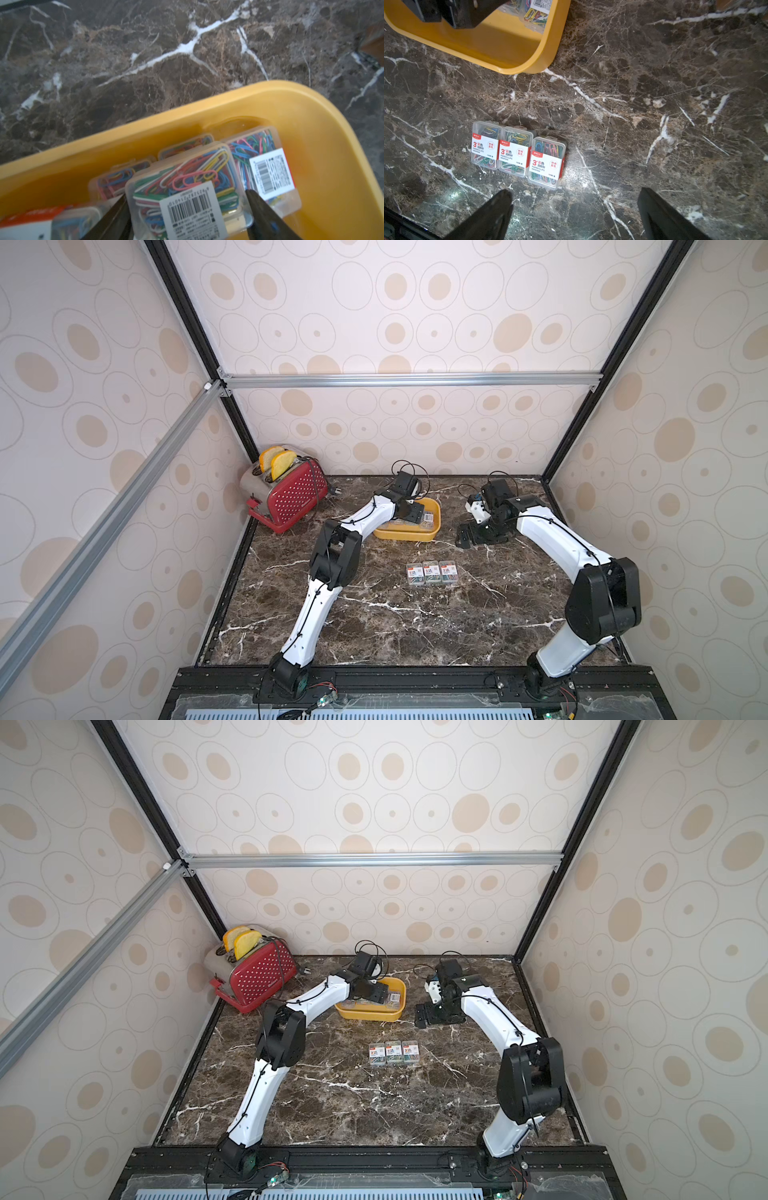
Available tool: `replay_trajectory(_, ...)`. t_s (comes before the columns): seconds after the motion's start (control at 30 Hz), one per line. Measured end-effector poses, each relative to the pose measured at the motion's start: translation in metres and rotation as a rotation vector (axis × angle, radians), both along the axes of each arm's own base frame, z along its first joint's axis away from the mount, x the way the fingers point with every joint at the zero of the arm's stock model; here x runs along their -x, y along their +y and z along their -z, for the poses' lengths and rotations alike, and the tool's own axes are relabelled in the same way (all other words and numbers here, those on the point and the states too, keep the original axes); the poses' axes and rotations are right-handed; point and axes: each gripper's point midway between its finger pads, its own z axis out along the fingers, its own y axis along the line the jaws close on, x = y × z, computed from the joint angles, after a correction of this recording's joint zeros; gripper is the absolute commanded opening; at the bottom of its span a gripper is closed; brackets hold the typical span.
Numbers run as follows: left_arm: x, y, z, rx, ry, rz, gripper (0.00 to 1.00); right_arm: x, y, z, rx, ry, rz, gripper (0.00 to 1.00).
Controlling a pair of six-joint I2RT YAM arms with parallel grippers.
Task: Take the paper clips out of the storage box
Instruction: Pick up the boxed paper clips from the storage box.
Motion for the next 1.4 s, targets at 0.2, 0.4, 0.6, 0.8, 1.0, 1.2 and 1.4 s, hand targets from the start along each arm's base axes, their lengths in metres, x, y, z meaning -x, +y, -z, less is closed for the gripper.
replay_trajectory(0.2,0.031,0.009,-0.027,0.021,0.104,0.048,0.52,0.0,0.008,-0.006,-0.047,-0.026,-0.034,1.0)
replay_trajectory(0.4,0.063,0.013,-0.071,0.125,0.195,0.104,0.51,0.002,0.021,-0.018,-0.127,-0.087,-0.095,1.0)
replay_trajectory(0.6,0.1,0.021,-0.093,0.217,0.298,0.142,0.5,0.012,0.04,-0.027,-0.204,-0.166,-0.189,0.96)
replay_trajectory(0.8,0.133,0.022,-0.1,0.301,0.408,0.169,0.49,0.03,0.07,-0.044,-0.273,-0.286,-0.339,0.96)
replay_trajectory(1.0,0.162,0.019,-0.118,0.403,0.48,0.174,0.5,0.039,0.1,-0.051,-0.316,-0.379,-0.449,1.0)
replay_trajectory(1.2,0.184,0.019,-0.139,0.494,0.496,0.168,0.5,0.04,0.114,-0.053,-0.355,-0.425,-0.479,1.0)
replay_trajectory(1.4,0.19,0.018,-0.147,0.538,0.495,0.163,0.49,0.051,0.132,-0.066,-0.444,-0.435,-0.534,1.0)
